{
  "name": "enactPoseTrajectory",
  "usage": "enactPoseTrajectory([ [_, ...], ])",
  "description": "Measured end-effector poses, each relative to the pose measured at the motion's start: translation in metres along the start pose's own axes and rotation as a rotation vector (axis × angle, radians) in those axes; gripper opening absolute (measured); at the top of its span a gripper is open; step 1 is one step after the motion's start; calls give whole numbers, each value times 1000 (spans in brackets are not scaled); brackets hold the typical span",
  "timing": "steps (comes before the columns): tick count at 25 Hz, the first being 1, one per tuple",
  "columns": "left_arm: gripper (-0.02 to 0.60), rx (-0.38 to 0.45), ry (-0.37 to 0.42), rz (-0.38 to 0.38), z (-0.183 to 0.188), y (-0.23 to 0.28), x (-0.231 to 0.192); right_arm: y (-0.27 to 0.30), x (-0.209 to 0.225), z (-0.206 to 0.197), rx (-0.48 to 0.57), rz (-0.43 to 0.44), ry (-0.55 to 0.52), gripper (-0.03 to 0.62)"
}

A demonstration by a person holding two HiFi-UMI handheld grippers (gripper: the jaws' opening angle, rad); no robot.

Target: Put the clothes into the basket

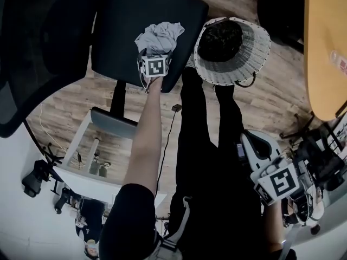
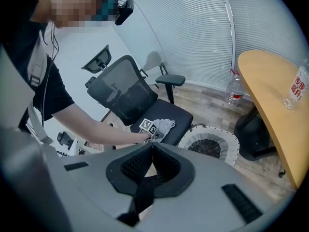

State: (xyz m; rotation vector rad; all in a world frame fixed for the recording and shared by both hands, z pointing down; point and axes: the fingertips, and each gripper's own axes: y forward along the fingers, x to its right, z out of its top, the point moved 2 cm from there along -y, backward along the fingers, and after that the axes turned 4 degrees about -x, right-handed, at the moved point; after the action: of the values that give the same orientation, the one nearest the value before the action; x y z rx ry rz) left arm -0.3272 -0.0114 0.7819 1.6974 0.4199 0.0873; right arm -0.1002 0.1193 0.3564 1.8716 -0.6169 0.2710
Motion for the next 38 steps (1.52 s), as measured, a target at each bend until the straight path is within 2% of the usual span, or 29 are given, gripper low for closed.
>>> enactPoseTrajectory([
  [6,434,-9,15,54,2,-1,-4,4,-2,-3,-4,-5,-13,17],
  [8,401,-11,24,63,2,-3,-6,5,-4,-5,-10,1,-11,17],
  [12,248,-22,23,56,-2,-7,-5,3,-1,-15,-76,-19,-35,17],
  [14,166,-26,26,39,-1,-10,-2,3,-3,-12,-63,-12,-40,17],
  [16,118,-28,29,34,0,-13,-1,4,-8,-6,-17,5,-33,17],
  [20,102,-23,32,26,1,-20,0,-3,-8,-10,-52,-25,-47,17],
  [28,99,-38,17,-2,1,-54,6,-20,-13,15,22,-33,-76,17],
  [38,98,9,33,-25,7,-119,20,-49,-20,45,167,-65,-99,17],
])
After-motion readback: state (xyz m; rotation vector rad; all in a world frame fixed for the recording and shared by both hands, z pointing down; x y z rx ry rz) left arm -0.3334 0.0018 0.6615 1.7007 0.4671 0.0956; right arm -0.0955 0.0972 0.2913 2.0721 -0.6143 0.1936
